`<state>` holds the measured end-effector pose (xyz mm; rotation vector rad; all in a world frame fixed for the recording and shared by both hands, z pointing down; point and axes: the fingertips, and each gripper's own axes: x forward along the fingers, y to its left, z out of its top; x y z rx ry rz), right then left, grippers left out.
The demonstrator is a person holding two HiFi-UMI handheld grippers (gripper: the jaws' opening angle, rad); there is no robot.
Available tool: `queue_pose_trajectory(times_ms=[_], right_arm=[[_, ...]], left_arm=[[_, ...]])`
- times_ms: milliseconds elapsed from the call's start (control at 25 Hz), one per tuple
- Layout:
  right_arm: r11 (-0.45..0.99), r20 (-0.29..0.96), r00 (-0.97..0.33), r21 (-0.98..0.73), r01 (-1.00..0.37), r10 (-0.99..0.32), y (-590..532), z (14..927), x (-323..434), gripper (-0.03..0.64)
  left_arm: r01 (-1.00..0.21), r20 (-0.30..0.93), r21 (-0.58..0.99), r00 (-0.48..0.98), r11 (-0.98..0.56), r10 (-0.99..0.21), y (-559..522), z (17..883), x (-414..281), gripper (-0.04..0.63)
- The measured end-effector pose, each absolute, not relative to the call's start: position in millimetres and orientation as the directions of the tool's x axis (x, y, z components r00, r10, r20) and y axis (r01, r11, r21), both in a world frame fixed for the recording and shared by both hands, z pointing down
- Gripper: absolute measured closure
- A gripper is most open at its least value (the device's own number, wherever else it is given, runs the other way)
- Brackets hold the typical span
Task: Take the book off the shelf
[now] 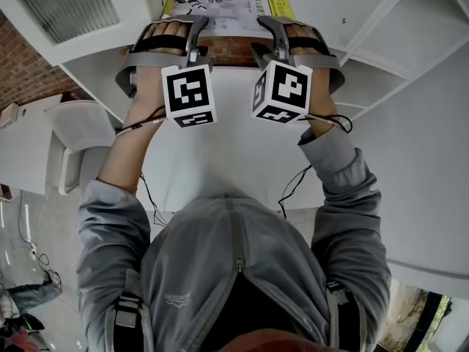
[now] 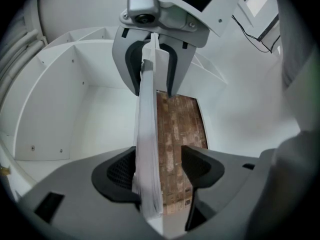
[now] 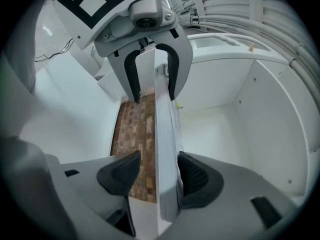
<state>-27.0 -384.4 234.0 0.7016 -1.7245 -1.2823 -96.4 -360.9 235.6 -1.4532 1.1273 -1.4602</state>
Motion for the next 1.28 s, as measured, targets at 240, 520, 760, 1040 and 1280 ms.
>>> queue_pose_trajectory(times_ms=[240,520,760,1040,1280], right_arm=[[0.245,0.200,-0.503,0.969,-0.025,-0.841,-368.2,219.9,-21.3,0.499],[0.192,0.153,-0.510,0.981,-0.025,-0.847,-345.9,217.4,-11.7,0.514],[0.181,0.153,-0.513,0.984,-0.004,-0.845,-329.7,221.2,-9.7,0.523],[0.203,0.180,-0.512,0.979,0.010,-0.840,-300.8,227.4,5.0,0.526],[0.236,0.218,-0.529,0.971,0.035,-0.820,-288.0,226.1,6.2,0.526]], left_arm=[[-0.079,0.310,-0.948,-0.027,-0.307,-0.950,-341.0,237.6,-89.4,0.313],[-0.073,0.287,-0.955,-0.009,-0.286,-0.958,-320.7,233.7,-79.9,0.329],[-0.038,0.219,-0.975,-0.004,-0.219,-0.976,-321.6,236.2,-71.7,0.325],[0.000,0.154,-0.988,-0.006,-0.154,-0.988,-323.8,234.6,-59.2,0.319],[0.018,0.105,-0.994,0.018,-0.104,-0.994,-326.8,227.7,-57.6,0.361]])
